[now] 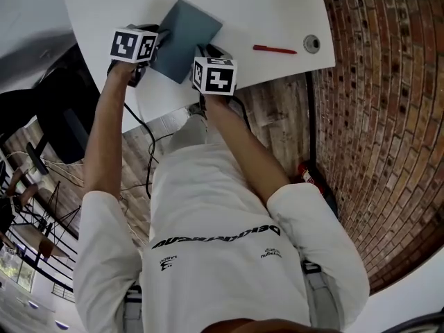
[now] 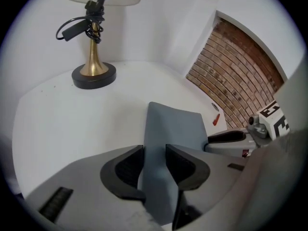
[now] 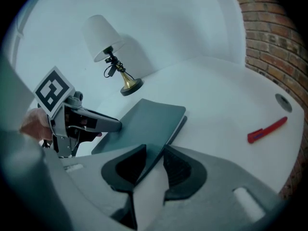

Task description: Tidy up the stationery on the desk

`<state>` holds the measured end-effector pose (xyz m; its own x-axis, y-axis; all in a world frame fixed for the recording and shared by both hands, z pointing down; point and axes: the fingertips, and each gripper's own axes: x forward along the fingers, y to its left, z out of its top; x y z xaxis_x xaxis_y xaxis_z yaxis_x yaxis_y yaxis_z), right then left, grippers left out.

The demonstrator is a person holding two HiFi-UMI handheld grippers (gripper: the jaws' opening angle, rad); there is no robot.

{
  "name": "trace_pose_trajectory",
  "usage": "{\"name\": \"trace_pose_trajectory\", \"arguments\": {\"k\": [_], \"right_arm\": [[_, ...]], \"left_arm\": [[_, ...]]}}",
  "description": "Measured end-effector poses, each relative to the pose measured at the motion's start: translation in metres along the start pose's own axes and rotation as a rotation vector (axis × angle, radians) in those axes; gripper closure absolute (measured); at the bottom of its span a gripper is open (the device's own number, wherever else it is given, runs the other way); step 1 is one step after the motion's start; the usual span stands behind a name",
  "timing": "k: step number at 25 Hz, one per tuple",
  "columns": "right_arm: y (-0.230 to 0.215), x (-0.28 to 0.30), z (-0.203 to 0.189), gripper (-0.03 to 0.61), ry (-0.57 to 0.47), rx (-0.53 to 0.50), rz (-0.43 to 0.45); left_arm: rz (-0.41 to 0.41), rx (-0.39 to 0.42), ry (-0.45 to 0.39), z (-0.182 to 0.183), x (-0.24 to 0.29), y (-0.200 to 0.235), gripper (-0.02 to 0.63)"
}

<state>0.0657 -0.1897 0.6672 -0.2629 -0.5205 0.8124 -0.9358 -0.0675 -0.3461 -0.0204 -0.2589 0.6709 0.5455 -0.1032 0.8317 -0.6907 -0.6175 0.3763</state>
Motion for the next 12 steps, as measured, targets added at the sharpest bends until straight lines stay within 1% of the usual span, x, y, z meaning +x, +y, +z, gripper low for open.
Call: {"name": "trace_pose_trajectory", "arguments": {"k": [2,7,12], "right_arm": [[-0.002,0.0,0.005,0.472,0.001,-0.049,0.0],[-0.008,0.005,0.016,0.474,0.028,-0.123,0.03],[-0.015,0.006,0.025,0.48,0.065,-0.226,0.054]], "left_arm": [[0.02,-0.04,-0.021,-0.004,-0.003,-0.001,0.472],[0.052,-0.143,-0.072,-0.018,-0.01,-0.008,0.474],[0.075,-0.204,-0.111,-0.033,-0.012,-0.023,0.474]]}}
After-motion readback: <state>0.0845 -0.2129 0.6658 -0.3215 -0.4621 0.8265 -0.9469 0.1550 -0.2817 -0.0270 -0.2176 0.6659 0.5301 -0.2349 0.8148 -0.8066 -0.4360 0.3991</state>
